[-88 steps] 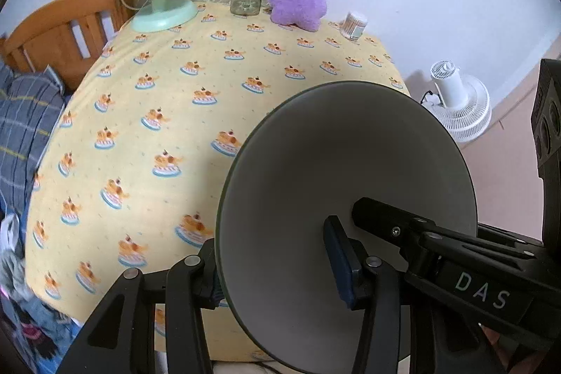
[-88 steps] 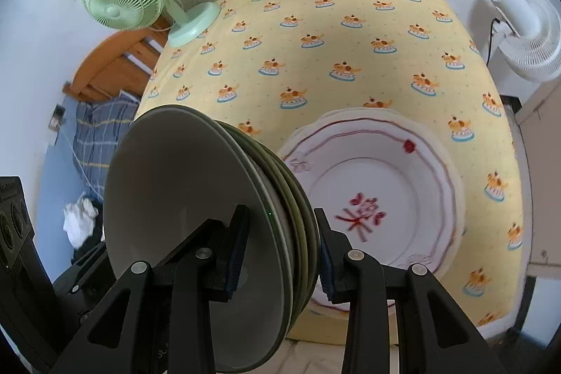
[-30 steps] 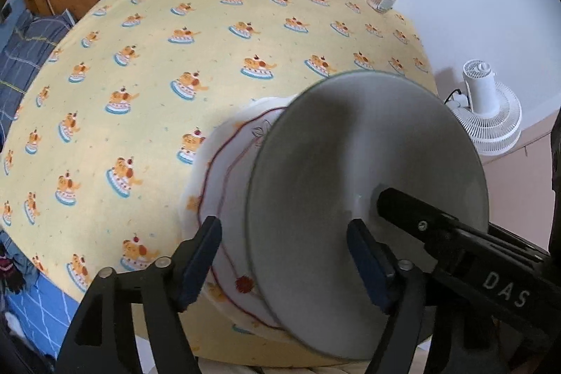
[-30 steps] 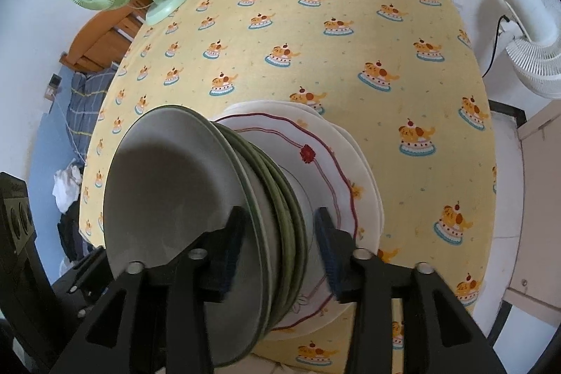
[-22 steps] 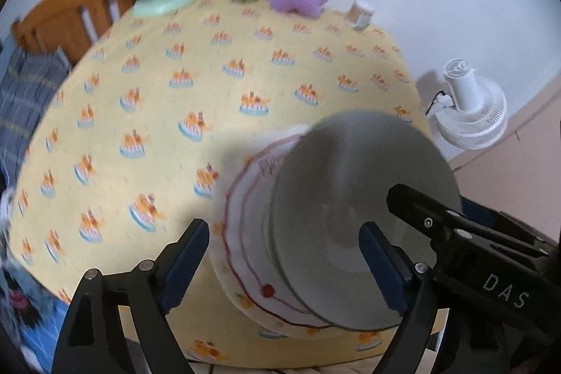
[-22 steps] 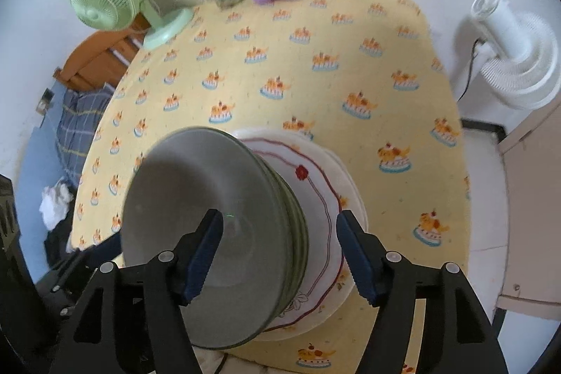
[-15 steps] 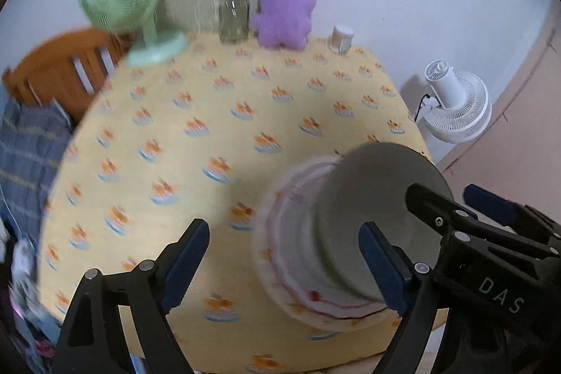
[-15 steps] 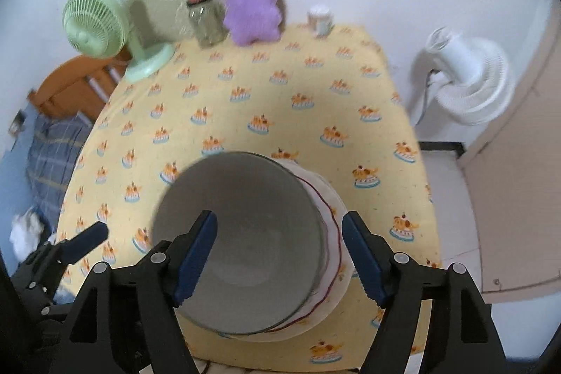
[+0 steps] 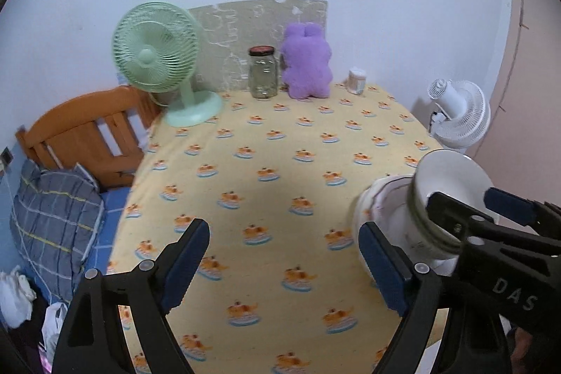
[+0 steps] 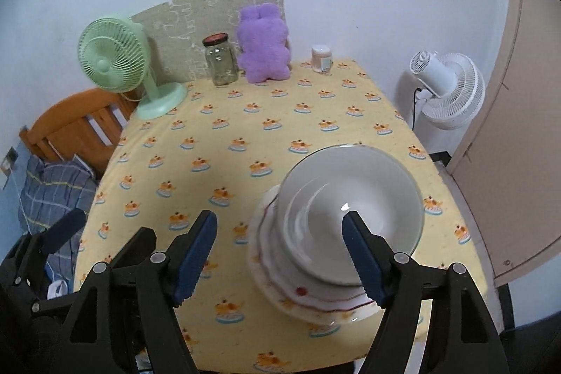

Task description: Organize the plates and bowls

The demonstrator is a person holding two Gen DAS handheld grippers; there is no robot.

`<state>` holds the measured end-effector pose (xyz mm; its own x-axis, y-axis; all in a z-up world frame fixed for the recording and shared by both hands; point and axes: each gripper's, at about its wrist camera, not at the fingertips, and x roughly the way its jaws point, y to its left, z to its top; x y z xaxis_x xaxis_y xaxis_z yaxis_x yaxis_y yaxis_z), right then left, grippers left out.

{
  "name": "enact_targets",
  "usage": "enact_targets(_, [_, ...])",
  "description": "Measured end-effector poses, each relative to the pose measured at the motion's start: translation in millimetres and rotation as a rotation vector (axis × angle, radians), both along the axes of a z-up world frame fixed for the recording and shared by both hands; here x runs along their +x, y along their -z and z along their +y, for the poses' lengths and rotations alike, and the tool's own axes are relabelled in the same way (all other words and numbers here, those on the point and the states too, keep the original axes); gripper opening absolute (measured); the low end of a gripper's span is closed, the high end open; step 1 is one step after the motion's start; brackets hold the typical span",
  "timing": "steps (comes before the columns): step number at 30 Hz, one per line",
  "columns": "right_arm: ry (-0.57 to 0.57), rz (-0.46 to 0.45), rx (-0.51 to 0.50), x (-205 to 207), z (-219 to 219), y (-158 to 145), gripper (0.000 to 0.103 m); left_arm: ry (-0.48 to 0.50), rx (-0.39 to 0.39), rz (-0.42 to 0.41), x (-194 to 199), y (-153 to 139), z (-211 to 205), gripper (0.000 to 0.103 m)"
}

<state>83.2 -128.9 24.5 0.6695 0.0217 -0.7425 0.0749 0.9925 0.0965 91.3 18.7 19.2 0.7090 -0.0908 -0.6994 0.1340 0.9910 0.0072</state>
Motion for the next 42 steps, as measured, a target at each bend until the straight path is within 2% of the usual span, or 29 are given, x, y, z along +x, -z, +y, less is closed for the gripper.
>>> enact_targets(3, [0.004, -0.036, -0.010, -11.6, 7.6, 3.9, 0.076, -0.049, -0.007, -0.047, -10.8, 7.2, 15.5, 0.088])
enact_targets(5, [-0.002, -0.051, -0.020, -18.5, 10.6, 8.3, 0.076, -0.075, 0.016, -0.071, -20.0, 16.9, 23.2, 0.088])
enact_targets(8, [-0.022, -0.091, -0.024, -32.2, 11.7, 23.0, 0.076, -0.095, 0.020, -0.079, -33.2, 30.0, 31.5, 0.088])
enact_targets(15, [-0.039, -0.097, -0.033, -66.8, 9.5, 53.6, 0.076, -0.134, -0.018, -0.090, -70.4, 42.0, 42.0, 0.089])
enact_targets(21, [-0.048, -0.130, -0.028, -89.0, 7.3, 52.5, 0.076, -0.142, -0.032, -0.098, -92.9, 44.8, 40.6, 0.090])
enact_targets(26, [-0.066, -0.148, -0.031, -99.9, 8.7, 50.6, 0.076, -0.135, -0.031, -0.124, -106.1, 42.5, 36.4, 0.097])
enact_targets(42, [-0.073, -0.175, -0.044, -109.1, 9.7, 46.0, 0.081, -0.144, -0.036, -0.154, -114.3, 37.6, 34.4, 0.101])
